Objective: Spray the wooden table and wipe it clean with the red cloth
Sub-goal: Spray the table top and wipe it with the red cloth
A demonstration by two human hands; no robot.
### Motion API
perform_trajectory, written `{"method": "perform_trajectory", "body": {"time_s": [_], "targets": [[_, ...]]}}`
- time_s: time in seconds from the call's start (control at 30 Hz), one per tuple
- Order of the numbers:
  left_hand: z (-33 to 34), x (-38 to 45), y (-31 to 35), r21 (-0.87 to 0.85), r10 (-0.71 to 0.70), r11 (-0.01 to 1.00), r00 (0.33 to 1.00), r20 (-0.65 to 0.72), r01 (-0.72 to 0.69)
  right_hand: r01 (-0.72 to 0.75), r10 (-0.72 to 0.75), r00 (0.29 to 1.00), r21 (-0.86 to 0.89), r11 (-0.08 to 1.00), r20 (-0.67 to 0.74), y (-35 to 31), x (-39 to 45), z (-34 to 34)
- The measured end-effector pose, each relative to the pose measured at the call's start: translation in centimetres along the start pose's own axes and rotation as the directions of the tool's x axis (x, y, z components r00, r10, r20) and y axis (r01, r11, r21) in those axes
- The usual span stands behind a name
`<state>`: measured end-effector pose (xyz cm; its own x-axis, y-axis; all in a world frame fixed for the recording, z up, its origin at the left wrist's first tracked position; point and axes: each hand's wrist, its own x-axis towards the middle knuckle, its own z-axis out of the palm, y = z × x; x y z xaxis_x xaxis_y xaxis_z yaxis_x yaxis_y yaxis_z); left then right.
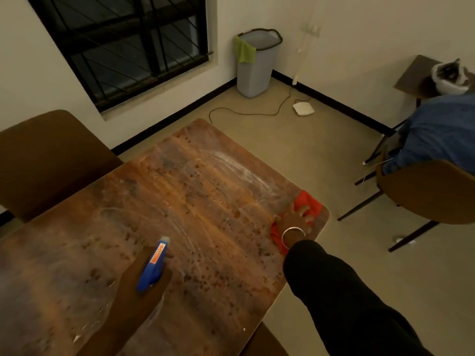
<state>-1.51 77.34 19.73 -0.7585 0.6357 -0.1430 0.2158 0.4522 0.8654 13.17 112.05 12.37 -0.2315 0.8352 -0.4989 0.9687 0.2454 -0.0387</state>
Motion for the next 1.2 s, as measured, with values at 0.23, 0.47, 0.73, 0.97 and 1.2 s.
{"method": "perform_trajectory", "body": {"time_s": [0.23,0.47,0.73,0.97,1.2], "targets": [[-1.4,0.4,-0.3,-0.001,0.115,0.993,0.993,-0.007,-0.115,0.313,-0.283,0.943,0.176,0.933,-0.174,-3.8,-3.7,3.0],[-6.0,-1.2,-1.8,-0.029,0.098,0.994,0.988,-0.117,-0.102,0.292,-0.457,0.887,0.684,0.668,0.068,-11.2,-11.0,4.7],[-15.1,-6.5,-6.6,-0.031,0.066,0.997,0.961,-0.267,-0.077,0.568,-0.659,0.752,0.538,0.623,-0.030,-21.7,-21.5,7.5],[-26.1,-14.0,-14.9,-0.092,-0.081,0.995,0.916,-0.393,0.048,0.643,-0.728,0.685,0.487,0.591,-0.022,-31.6,-31.3,14.8],[-35.9,-22.4,-25.2,-0.016,-0.190,0.978,0.854,-0.484,0.208,0.647,-0.744,0.668,0.477,0.595,0.021,-39.0,-40.1,22.1]]}}
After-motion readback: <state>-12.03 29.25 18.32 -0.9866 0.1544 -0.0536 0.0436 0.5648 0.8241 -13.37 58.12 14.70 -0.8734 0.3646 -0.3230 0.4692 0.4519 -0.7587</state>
